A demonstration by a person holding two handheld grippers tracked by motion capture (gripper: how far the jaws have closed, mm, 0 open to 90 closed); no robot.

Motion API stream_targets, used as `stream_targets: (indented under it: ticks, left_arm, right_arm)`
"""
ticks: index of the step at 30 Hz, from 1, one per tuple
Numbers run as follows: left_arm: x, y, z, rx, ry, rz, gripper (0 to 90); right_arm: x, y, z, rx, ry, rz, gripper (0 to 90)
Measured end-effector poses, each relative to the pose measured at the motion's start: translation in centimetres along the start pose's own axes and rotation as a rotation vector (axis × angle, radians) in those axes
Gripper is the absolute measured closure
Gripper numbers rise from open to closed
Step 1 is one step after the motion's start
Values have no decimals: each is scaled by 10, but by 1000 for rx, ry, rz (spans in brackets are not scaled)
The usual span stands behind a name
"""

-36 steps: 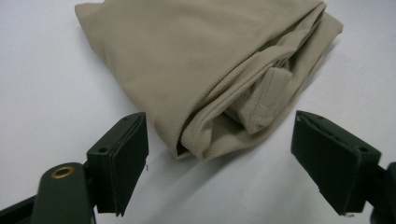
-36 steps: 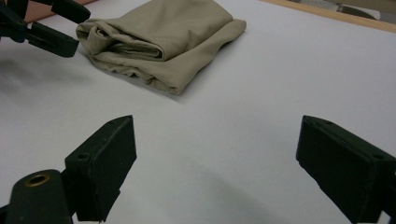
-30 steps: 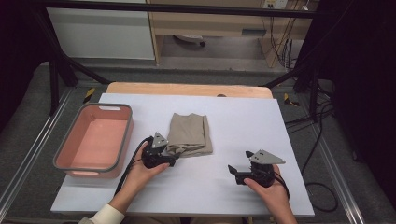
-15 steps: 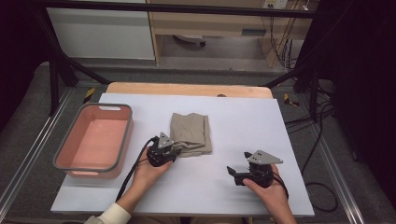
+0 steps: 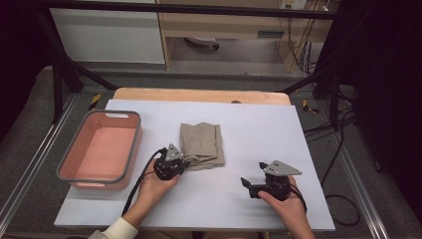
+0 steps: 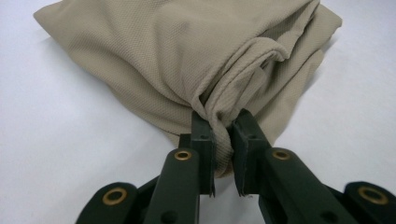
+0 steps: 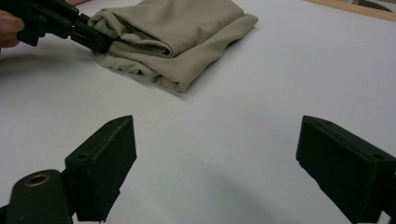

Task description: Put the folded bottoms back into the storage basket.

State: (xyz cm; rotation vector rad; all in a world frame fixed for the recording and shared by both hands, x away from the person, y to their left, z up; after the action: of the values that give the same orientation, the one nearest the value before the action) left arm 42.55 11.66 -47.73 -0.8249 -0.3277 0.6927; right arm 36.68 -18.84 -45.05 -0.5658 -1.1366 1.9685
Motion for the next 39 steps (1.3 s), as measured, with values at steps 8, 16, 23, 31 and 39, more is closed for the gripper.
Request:
stream_targets:
  ticks: [8,16,23,31,39]
  left_arm:
    - [-5,12,19,25,49,6,810]
    - [-13,29,40,38,71,1,810]
    - [-20,41,57,55,102,-9,811]
    - [-23,55,73,62,120,-9,811]
    - [-26,60,80,65,124,-6,811]
  right_arm:
    - [7,-1,0,6,-21,-3,126]
    - [19,-3,-2,20,-48,14,128]
    - [30,-2,-6,45,-78,29,135]
    - [43,-2,-12,74,-114,54,140]
    - [53,-2,-15,90,-133,63,134]
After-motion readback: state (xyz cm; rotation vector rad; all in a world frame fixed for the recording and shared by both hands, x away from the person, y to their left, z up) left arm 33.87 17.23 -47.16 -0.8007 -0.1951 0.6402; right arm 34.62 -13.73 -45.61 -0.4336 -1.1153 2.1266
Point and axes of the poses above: each handheld gripper's, and its own axes: z roughly backward along the jaws, y roughly out of its underside, x roughly to its left, the point moved 4 cm from there along -z, roughly forward along the jaws, and after that the axes turned 2 degrees about y, right-handed, at the moved point
